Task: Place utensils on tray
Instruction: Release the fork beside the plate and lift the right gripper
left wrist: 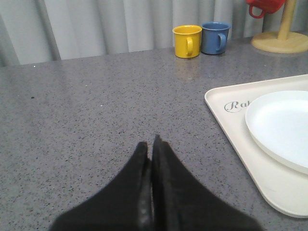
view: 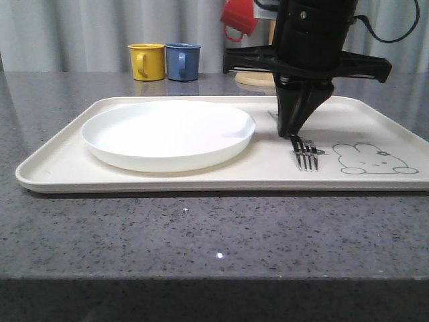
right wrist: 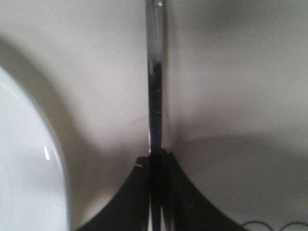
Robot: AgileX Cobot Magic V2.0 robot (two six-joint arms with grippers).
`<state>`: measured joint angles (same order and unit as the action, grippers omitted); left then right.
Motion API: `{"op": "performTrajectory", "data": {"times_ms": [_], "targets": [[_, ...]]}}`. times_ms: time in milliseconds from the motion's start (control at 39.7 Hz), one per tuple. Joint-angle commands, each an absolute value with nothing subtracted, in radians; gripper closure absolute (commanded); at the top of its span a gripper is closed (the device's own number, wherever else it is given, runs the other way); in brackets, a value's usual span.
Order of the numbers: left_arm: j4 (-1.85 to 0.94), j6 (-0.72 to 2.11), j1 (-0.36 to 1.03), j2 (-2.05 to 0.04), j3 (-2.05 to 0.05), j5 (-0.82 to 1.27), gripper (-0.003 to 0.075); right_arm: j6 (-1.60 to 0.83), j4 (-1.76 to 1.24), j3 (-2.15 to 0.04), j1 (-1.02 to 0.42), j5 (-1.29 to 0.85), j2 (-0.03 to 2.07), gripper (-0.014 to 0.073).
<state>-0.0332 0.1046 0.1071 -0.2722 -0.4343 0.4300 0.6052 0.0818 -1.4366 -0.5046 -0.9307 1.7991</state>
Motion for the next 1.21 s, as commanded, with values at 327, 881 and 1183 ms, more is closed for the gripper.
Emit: {"op": "performTrajectory", "data": {"times_ms": [327, 881, 1183], "targets": [[-0.043, 0.102, 0.114, -0.28, -0.461, 0.349, 0.0738, 0.606, 0.112, -1.508, -0.498, -0.965, 1.753, 0.0144], [-0.043, 0.102, 0.114, -0.28, -0.461, 0.355, 0.0738, 0.226, 0.061, -1.769, -0.32, -1.339, 1.698, 0.0148], [-0.043, 0.102, 0.114, -0.28, -0.461, 0.355, 0.0738, 0.126, 0.108, -1.533, -0.071, -1.337, 1.536, 0.0148]]}}
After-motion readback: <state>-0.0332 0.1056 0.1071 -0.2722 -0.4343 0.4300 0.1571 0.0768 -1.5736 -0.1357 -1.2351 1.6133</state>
